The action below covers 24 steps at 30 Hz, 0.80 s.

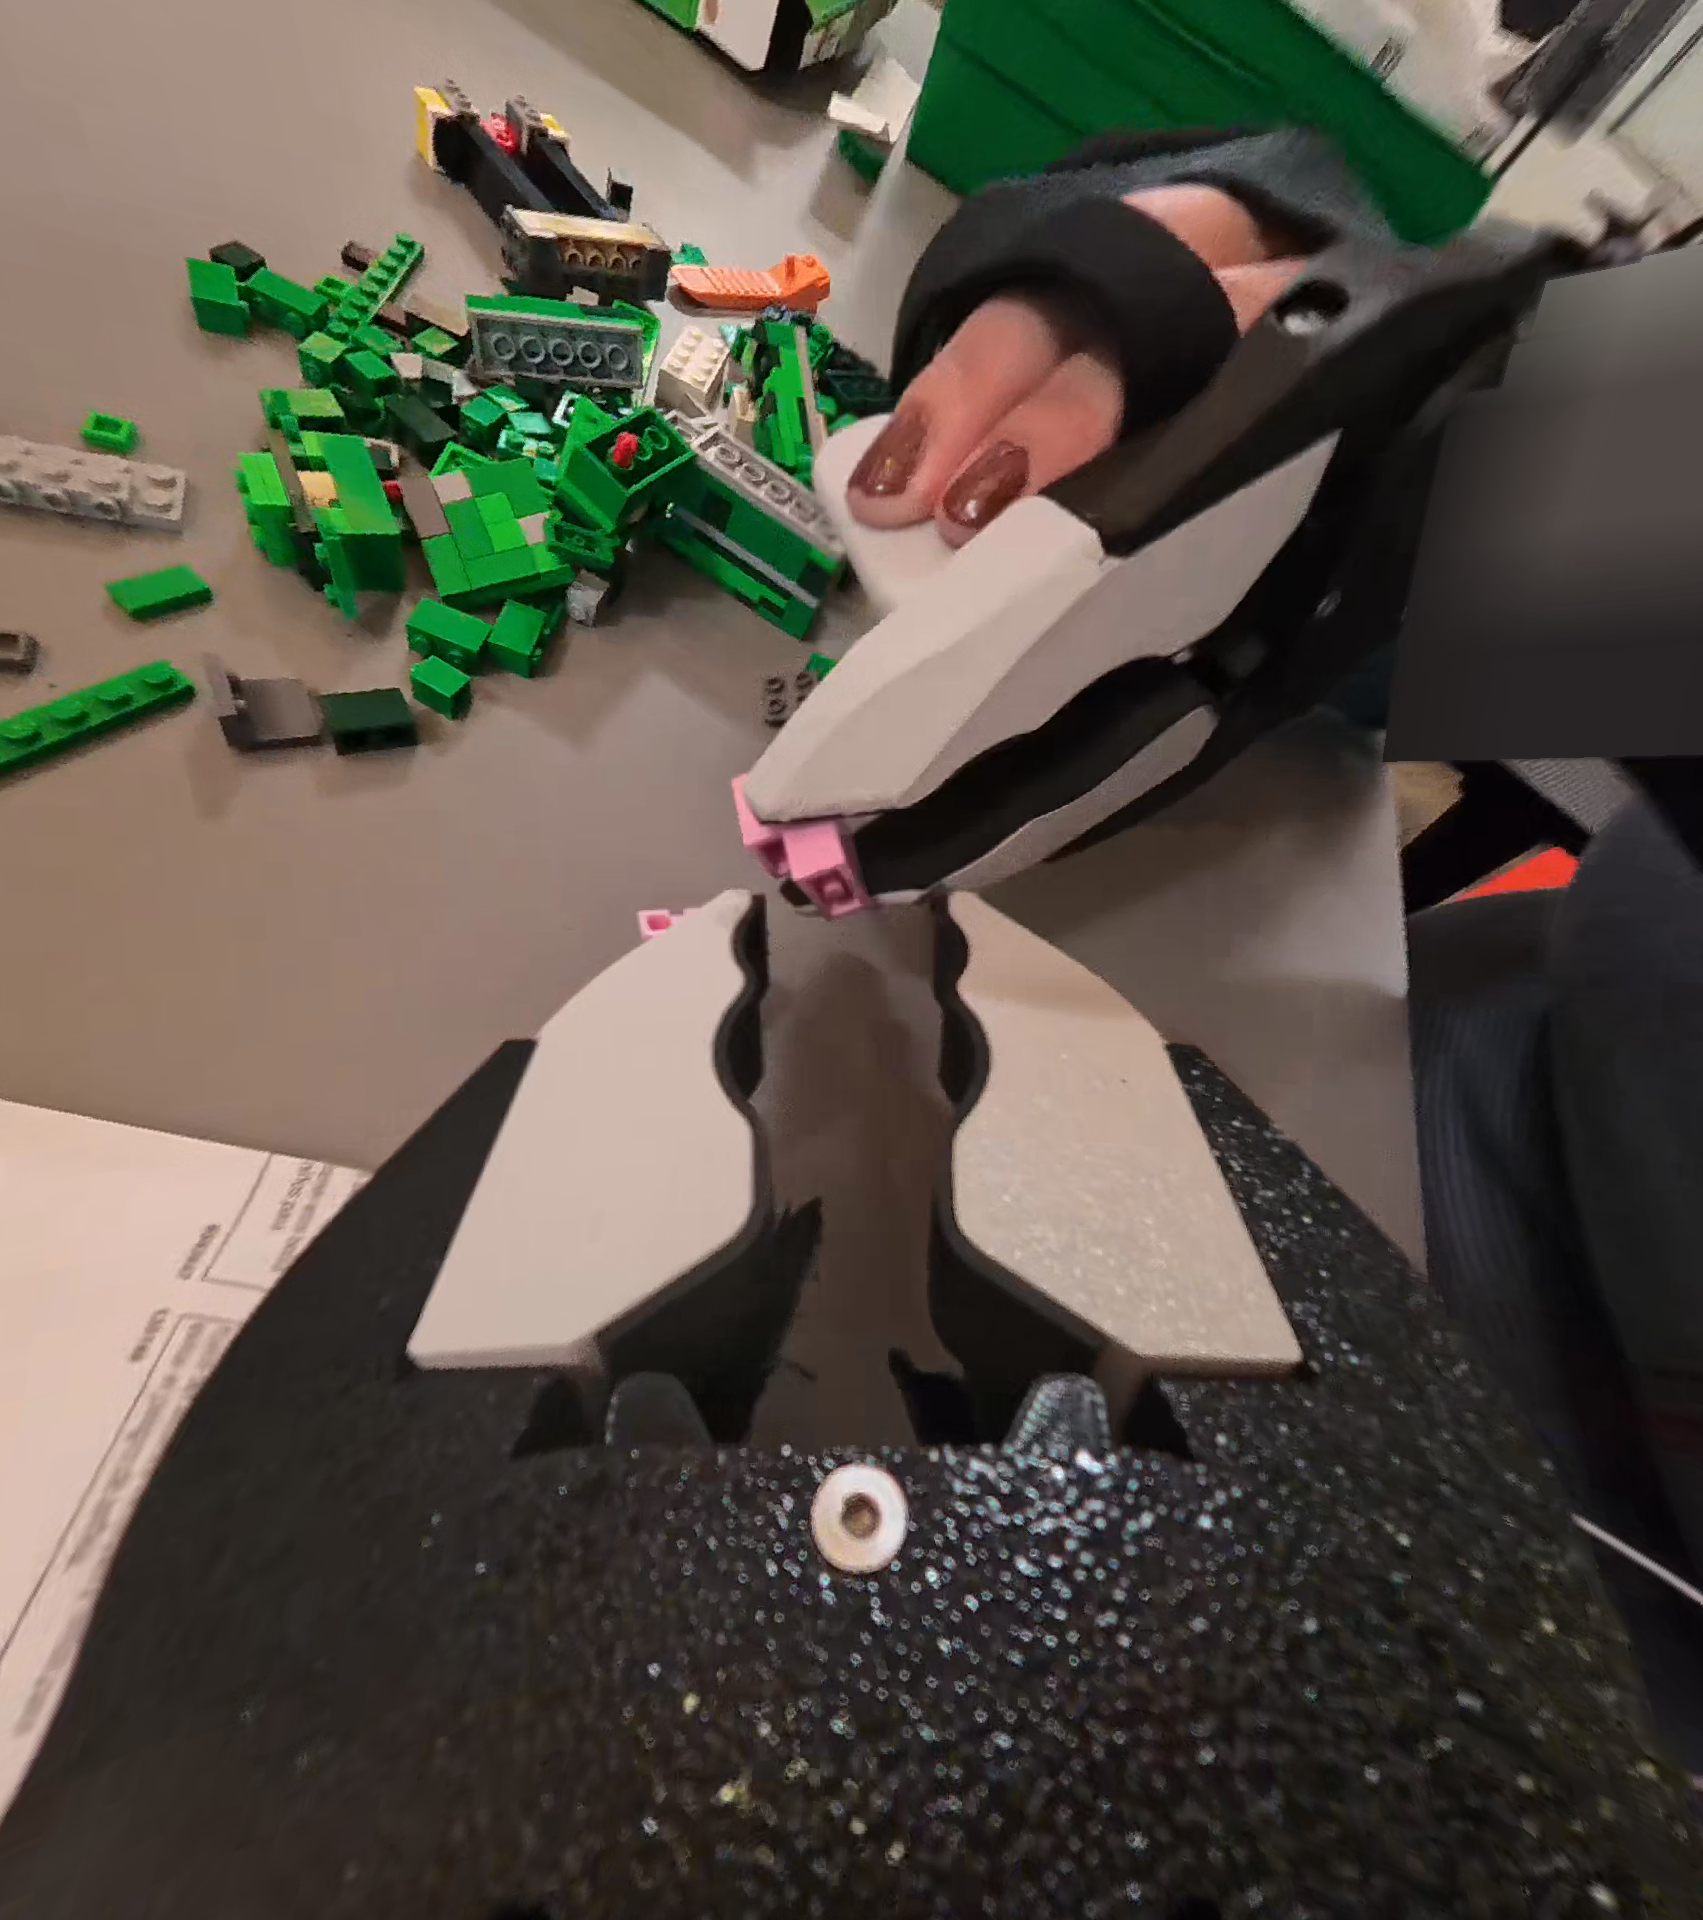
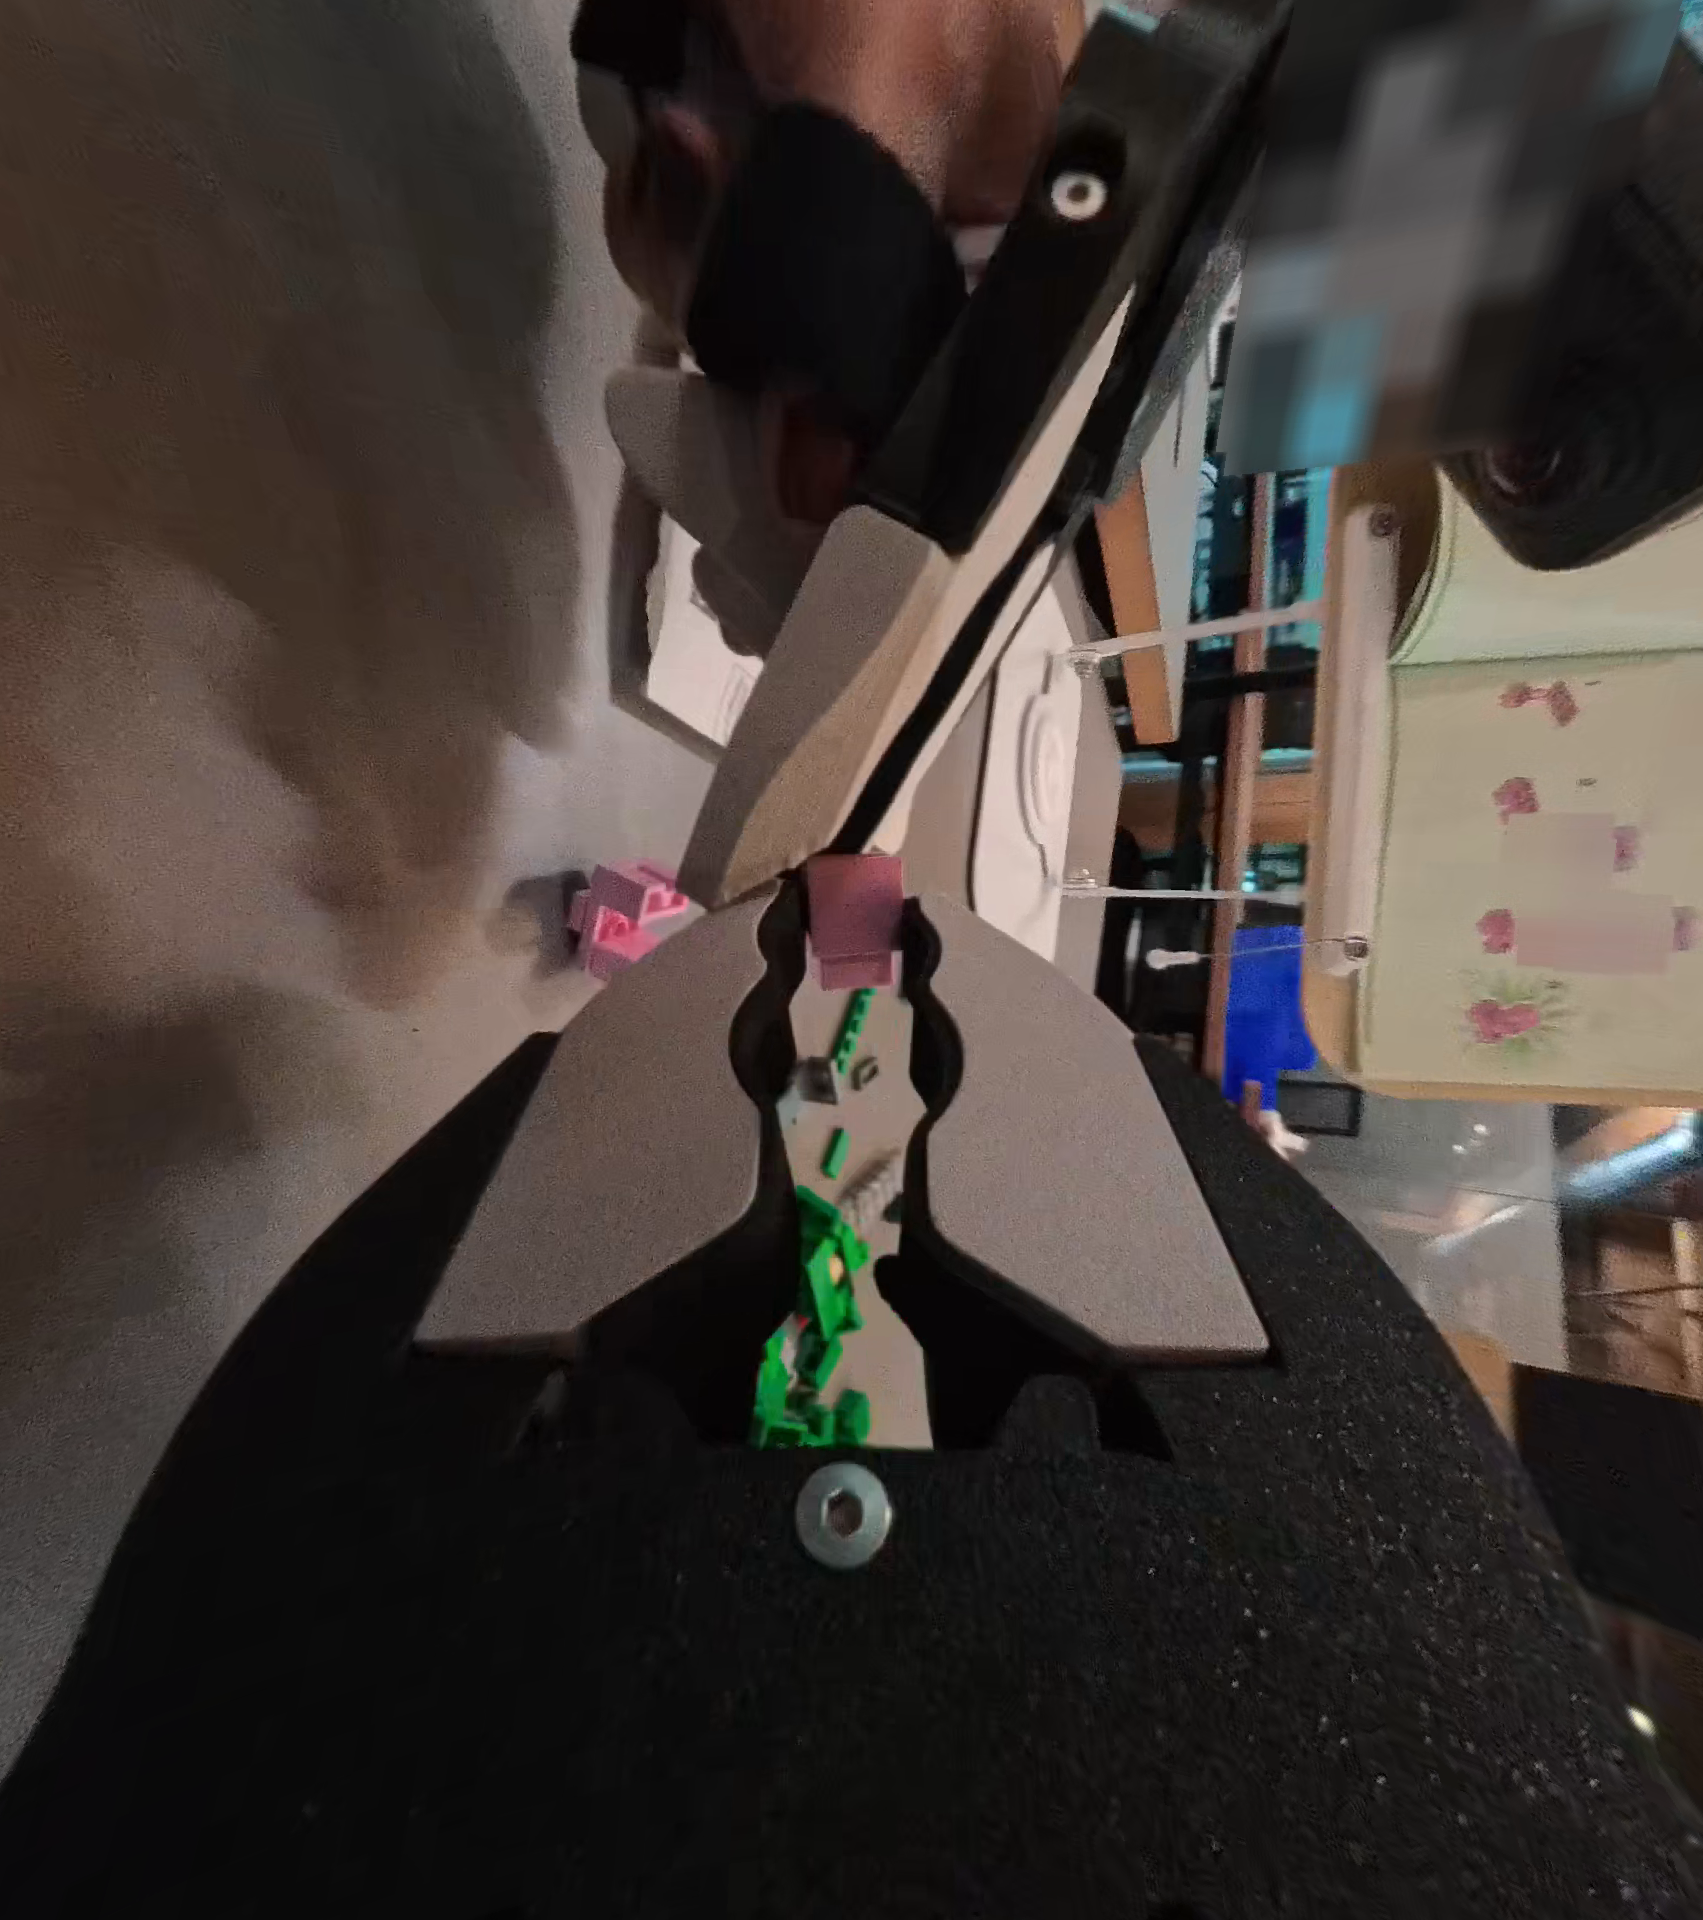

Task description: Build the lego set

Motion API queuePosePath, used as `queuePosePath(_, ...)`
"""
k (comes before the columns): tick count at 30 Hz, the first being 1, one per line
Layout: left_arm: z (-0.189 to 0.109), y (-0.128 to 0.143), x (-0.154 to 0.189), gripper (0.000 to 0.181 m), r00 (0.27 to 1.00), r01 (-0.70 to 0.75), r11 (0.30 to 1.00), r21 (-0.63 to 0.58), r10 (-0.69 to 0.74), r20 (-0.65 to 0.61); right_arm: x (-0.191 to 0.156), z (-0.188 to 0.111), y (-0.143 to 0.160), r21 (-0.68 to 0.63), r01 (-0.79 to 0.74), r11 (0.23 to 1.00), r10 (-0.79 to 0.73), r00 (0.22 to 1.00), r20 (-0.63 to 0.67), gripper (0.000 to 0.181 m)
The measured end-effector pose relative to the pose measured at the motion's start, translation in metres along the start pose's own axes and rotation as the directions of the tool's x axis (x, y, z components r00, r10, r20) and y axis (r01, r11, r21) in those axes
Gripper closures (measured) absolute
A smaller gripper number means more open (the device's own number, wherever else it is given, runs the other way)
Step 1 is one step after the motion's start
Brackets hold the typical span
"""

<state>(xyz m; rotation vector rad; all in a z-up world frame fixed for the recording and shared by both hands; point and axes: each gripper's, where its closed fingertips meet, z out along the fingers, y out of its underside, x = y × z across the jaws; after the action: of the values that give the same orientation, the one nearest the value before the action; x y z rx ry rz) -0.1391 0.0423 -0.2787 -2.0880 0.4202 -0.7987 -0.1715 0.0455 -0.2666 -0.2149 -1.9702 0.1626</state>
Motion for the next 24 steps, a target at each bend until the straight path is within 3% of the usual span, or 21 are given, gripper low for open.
queuePosePath(1,0.0,-0.002,0.001,0.155,1.0,0.004,1.0,0.024,-0.004,-0.011,0.003,0.0,0.001,-0.013,0.032,0.999,-0.032,0.999,-0.023,0.163)
queuePosePath(4,-0.002,-0.009,0.0,0.158,1.0,0.01,0.996,0.089,-0.01,-0.008,0.01,0.0,0.002,-0.055,0.13,0.99,-0.134,0.988,-0.08,0.163)
queuePosePath(7,-0.005,-0.013,-0.005,0.15,0.999,0.033,0.992,0.123,-0.033,0.001,0.014,-0.001,0.0,-0.09,0.213,0.973,-0.223,0.968,-0.119,0.163)
queuePosePath(10,-0.004,-0.016,-0.002,0.16,0.999,0.025,0.989,0.148,-0.022,-0.024,0.017,-0.001,0.001,-0.132,0.291,0.948,-0.308,0.942,-0.134,0.163)
queuePosePath(15,-0.014,-0.029,-0.002,0.157,1.0,0.024,0.971,0.238,-0.019,-0.023,0.012,0.0,0.003,-0.144,0.345,0.928,-0.362,0.924,-0.124,0.163)
queuePosePath(19,-0.009,-0.018,-0.005,0.173,0.998,-0.055,0.986,0.16,0.05,0.036,0.004,0.002,-0.003,-0.13,0.351,0.927,-0.364,0.926,-0.101,0.163)
queuePosePath(21,-0.011,-0.014,-0.005,0.173,0.996,-0.08,0.987,0.136,0.074,0.048,0.003,0.0,-0.007,-0.073,0.29,0.954,-0.297,0.948,-0.111,0.163)
queuePosePath(22,-0.012,-0.013,-0.004,0.173,0.994,-0.1,0.986,0.132,0.094,0.051,0.001,-0.001,-0.008,-0.006,0.179,0.984,-0.179,0.98,-0.088,0.163)
queuePosePath(23,-0.014,-0.011,-0.006,0.173,0.99,-0.131,0.985,0.116,0.123,0.072,-0.003,-0.002,-0.008,0.061,0.003,0.998,-0.003,1.0,-0.011,0.16)
queuePosePath(24,-0.015,-0.008,-0.009,0.173,0.983,-0.169,0.981,0.096,0.16,0.092,-0.009,-0.004,-0.008,0.111,-0.217,0.97,0.205,0.972,0.112,0.153)
